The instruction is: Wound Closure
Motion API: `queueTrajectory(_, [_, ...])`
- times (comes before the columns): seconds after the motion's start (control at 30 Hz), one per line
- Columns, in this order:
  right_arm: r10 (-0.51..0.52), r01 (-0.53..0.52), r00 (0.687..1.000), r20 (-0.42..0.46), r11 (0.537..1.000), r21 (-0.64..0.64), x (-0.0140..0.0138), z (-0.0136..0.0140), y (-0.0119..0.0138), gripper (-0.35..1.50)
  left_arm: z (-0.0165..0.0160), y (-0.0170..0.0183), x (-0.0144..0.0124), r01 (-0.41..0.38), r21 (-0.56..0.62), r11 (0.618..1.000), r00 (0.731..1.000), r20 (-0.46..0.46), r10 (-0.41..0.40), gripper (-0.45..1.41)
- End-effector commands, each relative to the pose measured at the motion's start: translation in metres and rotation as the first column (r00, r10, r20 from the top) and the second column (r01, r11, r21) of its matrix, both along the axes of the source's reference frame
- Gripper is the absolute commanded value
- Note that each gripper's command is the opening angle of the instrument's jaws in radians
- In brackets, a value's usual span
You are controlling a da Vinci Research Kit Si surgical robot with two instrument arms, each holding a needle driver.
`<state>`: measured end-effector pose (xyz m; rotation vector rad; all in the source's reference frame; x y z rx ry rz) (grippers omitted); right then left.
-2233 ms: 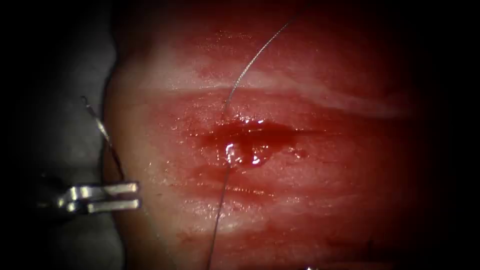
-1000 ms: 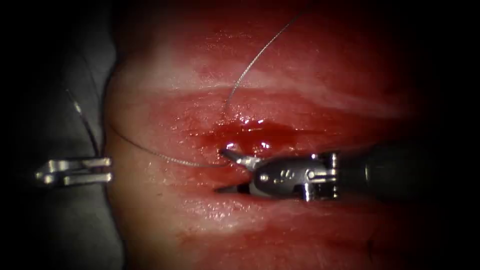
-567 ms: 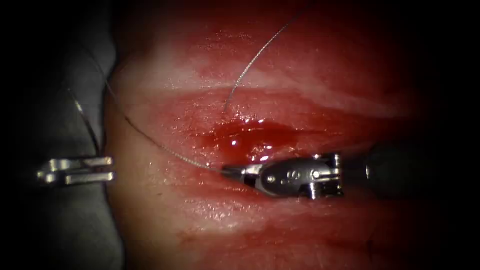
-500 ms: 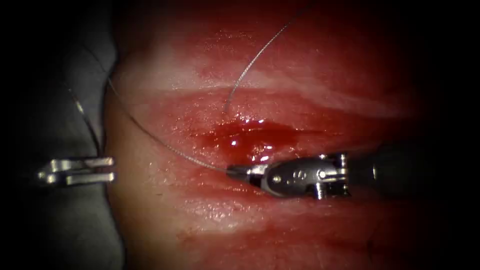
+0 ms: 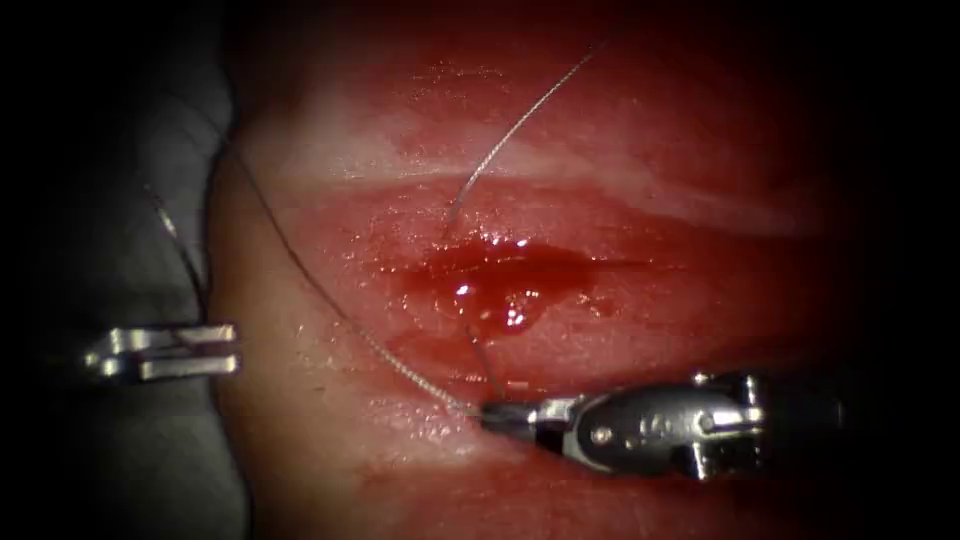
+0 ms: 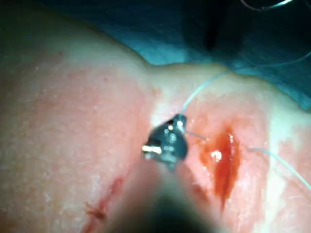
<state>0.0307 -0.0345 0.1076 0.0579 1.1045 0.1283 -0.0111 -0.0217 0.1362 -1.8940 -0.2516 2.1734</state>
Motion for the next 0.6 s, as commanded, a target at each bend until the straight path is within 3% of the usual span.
queueTrajectory(0.03, [-0.023, 0.024, 0.999, -0.022, 1.000, 0.015, 0.0011, -0.0027, -0.0036, -0.35, 0.0005, -0.0012, -0.0006, -0.002, 0.003, 1.000, 1.000, 0.003, 0.002, -0.45])
queueTrajectory(0.3, [-0.042, 0.043, 0.998, -0.044, 0.999, 0.019, 0.0028, -0.0096, -0.0089, -0.35, -0.0002, -0.0027, -0.0012, -0.028, 0.004, 1.000, 0.999, 0.016, 0.028, -0.45])
queueTrajectory(0.47, [-0.037, 0.038, 0.998, -0.042, 0.999, 0.021, 0.0039, -0.0111, -0.0098, -0.35, -0.0006, -0.0030, -0.0013, -0.040, 0.006, 0.999, 0.999, 0.021, 0.040, -0.45])
queueTrajectory(0.53, [-0.031, 0.032, 0.999, -0.039, 0.999, 0.027, 0.0045, -0.0107, -0.0088, 0.39, -0.0005, -0.0028, -0.0013, -0.042, 0.006, 0.999, 0.999, 0.022, 0.042, -0.45])
queueTrajectory(0.6, [-0.018, 0.019, 0.999, -0.036, 0.999, 0.040, 0.0046, -0.0098, -0.0078, 0.81, -0.0004, -0.0027, -0.0013, -0.045, 0.012, 0.999, 0.999, 0.026, 0.045, -0.45])
